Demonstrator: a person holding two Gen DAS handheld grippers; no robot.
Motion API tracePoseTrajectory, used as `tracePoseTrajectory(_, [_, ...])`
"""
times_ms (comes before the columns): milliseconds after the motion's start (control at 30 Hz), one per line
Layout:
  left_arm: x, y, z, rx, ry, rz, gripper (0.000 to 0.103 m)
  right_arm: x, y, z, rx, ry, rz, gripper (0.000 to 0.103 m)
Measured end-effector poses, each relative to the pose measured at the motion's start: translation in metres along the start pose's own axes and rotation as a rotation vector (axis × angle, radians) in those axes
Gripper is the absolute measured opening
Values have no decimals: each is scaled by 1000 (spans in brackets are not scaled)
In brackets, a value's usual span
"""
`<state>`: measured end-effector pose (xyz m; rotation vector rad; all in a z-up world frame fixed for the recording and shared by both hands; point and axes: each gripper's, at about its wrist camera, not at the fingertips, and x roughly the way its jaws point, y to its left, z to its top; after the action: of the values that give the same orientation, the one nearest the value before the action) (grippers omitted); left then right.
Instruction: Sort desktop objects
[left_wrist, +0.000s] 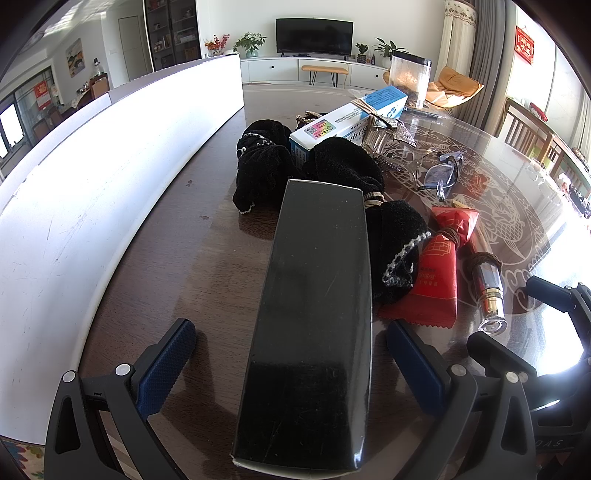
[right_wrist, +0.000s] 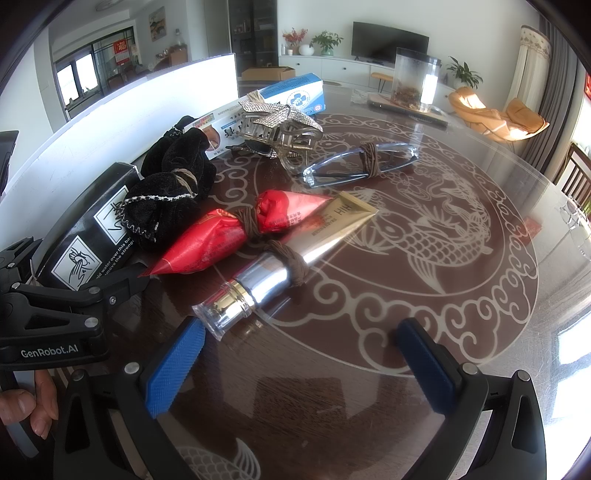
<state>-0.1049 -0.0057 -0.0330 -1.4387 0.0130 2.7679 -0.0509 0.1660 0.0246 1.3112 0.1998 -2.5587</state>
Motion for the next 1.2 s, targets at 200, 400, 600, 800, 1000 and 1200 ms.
tracePoseTrajectory(200, [0, 0, 0, 0, 0, 0, 103, 0, 0, 0, 0, 0, 0, 103])
tracePoseTrajectory(400, [-4, 2, -4, 25, 7, -19, 103, 0, 0, 0, 0, 0, 0, 103])
tracePoseTrajectory(600, [-29, 20, -36, 58, 4, -43, 103, 1, 1, 1, 0, 0, 0, 103])
tracePoseTrajectory(800, [-36, 33, -44, 30, 6, -58, 103, 1, 0, 1, 0, 0, 0, 103])
tracePoseTrajectory(1000, [-45, 28, -25, 24, 16, -113, 103, 3, 9, 13, -31, 9, 45, 91])
tracePoseTrajectory(1200, [-41, 10, -8, 91, 46, -90, 103, 0, -13, 26, 181, 90, 205, 91])
